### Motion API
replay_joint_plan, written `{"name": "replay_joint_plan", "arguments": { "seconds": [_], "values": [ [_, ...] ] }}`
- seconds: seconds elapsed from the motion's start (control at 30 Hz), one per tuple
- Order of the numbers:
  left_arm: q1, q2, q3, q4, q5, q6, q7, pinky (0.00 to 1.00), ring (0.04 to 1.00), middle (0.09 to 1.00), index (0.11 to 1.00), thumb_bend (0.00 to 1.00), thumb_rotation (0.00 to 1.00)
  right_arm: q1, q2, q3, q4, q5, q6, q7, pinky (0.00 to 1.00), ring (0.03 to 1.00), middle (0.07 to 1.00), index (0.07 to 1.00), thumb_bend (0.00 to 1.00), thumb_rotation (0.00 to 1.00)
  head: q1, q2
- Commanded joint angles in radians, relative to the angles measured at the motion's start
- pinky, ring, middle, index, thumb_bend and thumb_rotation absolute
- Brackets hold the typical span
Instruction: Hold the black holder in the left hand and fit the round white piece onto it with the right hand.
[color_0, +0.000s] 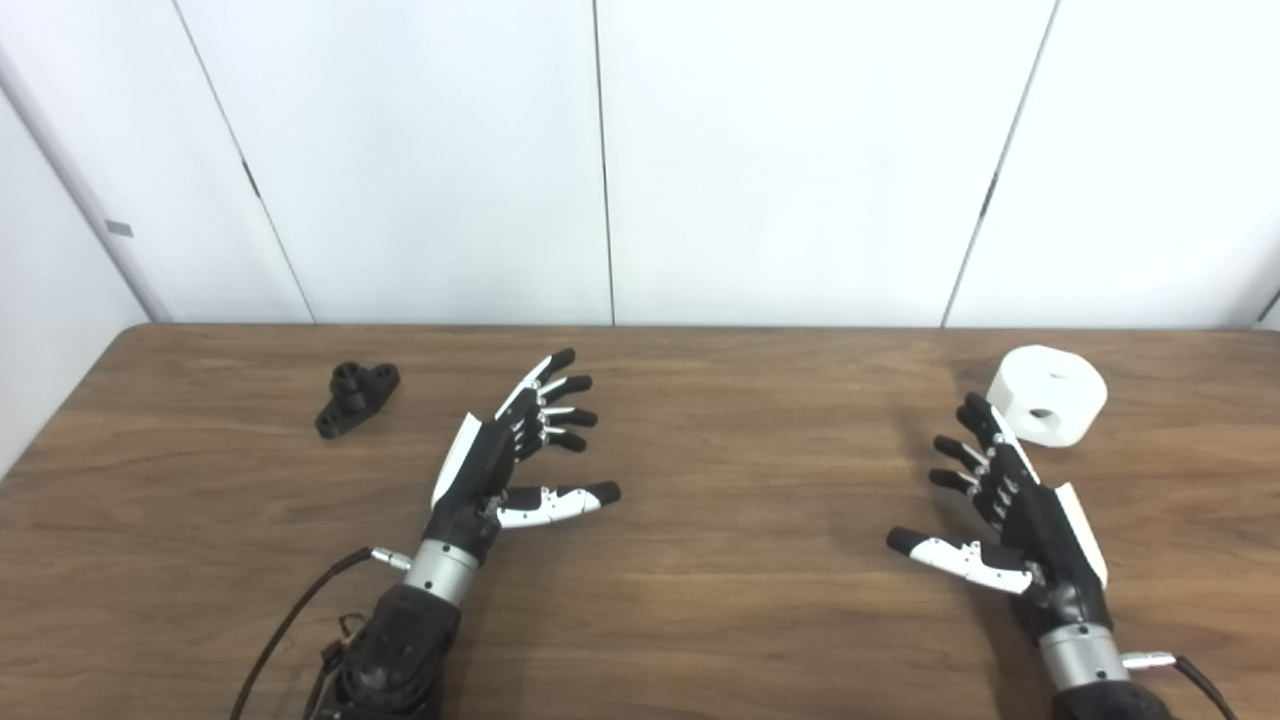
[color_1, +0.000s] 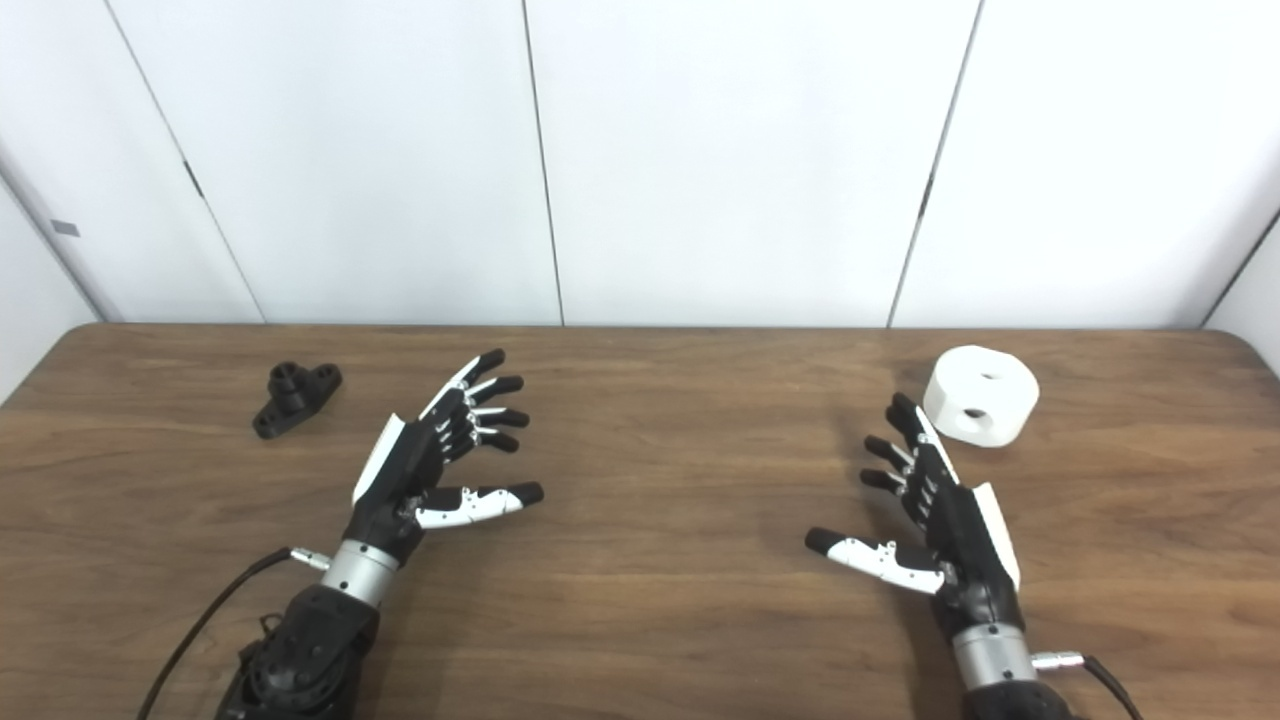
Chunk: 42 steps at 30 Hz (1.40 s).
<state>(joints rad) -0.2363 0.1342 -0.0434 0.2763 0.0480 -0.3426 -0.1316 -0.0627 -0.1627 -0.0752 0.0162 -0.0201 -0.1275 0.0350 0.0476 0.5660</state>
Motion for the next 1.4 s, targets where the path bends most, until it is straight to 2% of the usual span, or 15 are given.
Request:
{"name": "replay_joint_plan", "arguments": {
  "seconds": [0.0, 0.2, 0.43, 0.53, 0.6, 0.63, 0.67, 0.77, 0.87, 1.0, 1.17, 1.27, 1.37],
  "values": [
    [0.031, -0.002, -0.005, 0.058, -0.004, -0.026, 0.001, 0.63, 0.734, 0.852, 0.921, 0.78, 0.0, -0.005, 0.004, -0.008, -0.006, 0.017, -0.026, -0.005, 0.76, 0.863, 0.953, 0.985, 0.81, 0.13, 0.003, -0.001],
    [0.027, -0.001, -0.004, 0.064, -0.006, -0.028, -0.001, 0.63, 0.735, 0.841, 0.889, 0.79, 0.0, -0.007, 0.002, -0.005, 0.002, 0.019, -0.032, 0.0, 0.78, 0.862, 0.96, 1.0, 0.78, 0.11, 0.007, -0.002],
    [0.025, 0.0, -0.009, 0.064, 0.001, -0.029, -0.002, 0.63, 0.742, 0.83, 0.872, 0.8, 0.0, -0.01, 0.004, -0.01, 0.007, 0.018, -0.03, -0.007, 0.76, 0.855, 0.945, 0.992, 0.79, 0.18, 0.016, -0.004],
    [0.025, -0.002, -0.013, 0.069, 0.018, -0.028, 0.009, 0.63, 0.744, 0.828, 0.862, 0.8, 0.0, -0.008, 0.001, -0.013, 0.012, 0.03, -0.034, -0.001, 0.75, 0.855, 0.944, 0.987, 0.78, 0.17, 0.052, -0.017],
    [0.024, -0.007, -0.019, 0.072, 0.04, -0.026, 0.024, 0.62, 0.744, 0.831, 0.856, 0.79, 0.0, -0.008, -0.006, -0.017, 0.024, 0.04, -0.044, 0.005, 0.75, 0.855, 0.945, 0.985, 0.78, 0.17, 0.127, -0.036],
    [0.023, -0.009, -0.022, 0.075, 0.056, -0.027, 0.033, 0.62, 0.743, 0.831, 0.854, 0.79, 0.0, -0.009, -0.011, -0.019, 0.034, 0.042, -0.052, 0.007, 0.76, 0.853, 0.944, 0.984, 0.78, 0.16, 0.127, -0.036],
    [0.021, -0.014, -0.026, 0.079, 0.068, -0.025, 0.04, 0.61, 0.743, 0.83, 0.85, 0.78, 0.02, -0.012, -0.017, -0.023, 0.046, 0.046, -0.062, 0.01, 0.75, 0.849, 0.941, 0.981, 0.77, 0.16, 0.184, -0.046],
    [0.01, -0.038, -0.034, 0.106, 0.089, -0.022, 0.055, 0.63, 0.754, 0.833, 0.831, 0.79, 0.04, -0.017, -0.037, -0.042, 0.085, 0.086, -0.083, 0.03, 0.75, 0.844, 0.933, 0.972, 0.79, 0.19, 0.28, -0.076],
    [-0.006, -0.058, -0.048, 0.149, 0.106, -0.037, 0.064, 0.63, 0.748, 0.833, 0.825, 0.8, 0.04, -0.018, -0.048, -0.061, 0.086, 0.129, -0.052, 0.044, 0.76, 0.858, 0.94, 0.98, 0.8, 0.18, 0.332, -0.099],
    [-0.024, -0.074, -0.062, 0.191, 0.11, -0.052, 0.064, 0.64, 0.768, 0.85, 0.836, 0.8, 0.04, -0.024, -0.059, -0.072, 0.12, 0.106, -0.085, 0.028, 0.74, 0.835, 0.939, 0.982, 0.77, 0.16, 0.346, -0.111],
    [-0.034, -0.077, -0.068, 0.217, 0.109, -0.082, 0.064, 0.63, 0.783, 0.856, 0.845, 0.82, 0.04, -0.025, -0.06, -0.08, 0.132, 0.112, -0.084, 0.031, 0.77, 0.841, 0.942, 0.981, 0.78, 0.18, 0.357, -0.114],
    [-0.036, -0.076, -0.065, 0.225, 0.101, -0.091, 0.062, 0.64, 0.786, 0.855, 0.848, 0.81, 0.03, -0.024, -0.06, -0.08, 0.136, 0.105, -0.088, 0.03, 0.75, 0.84, 0.943, 0.981, 0.78, 0.18, 0.357, -0.11],
    [-0.035, -0.077, -0.061, 0.22, 0.098, -0.093, 0.064, 0.61, 0.78, 0.849, 0.843, 0.81, 0.02, -0.022, -0.058, -0.08, 0.129, 0.105, -0.083, 0.03, 0.73, 0.838, 0.946, 0.982, 0.77, 0.16, 0.354, -0.106]
  ]
}}
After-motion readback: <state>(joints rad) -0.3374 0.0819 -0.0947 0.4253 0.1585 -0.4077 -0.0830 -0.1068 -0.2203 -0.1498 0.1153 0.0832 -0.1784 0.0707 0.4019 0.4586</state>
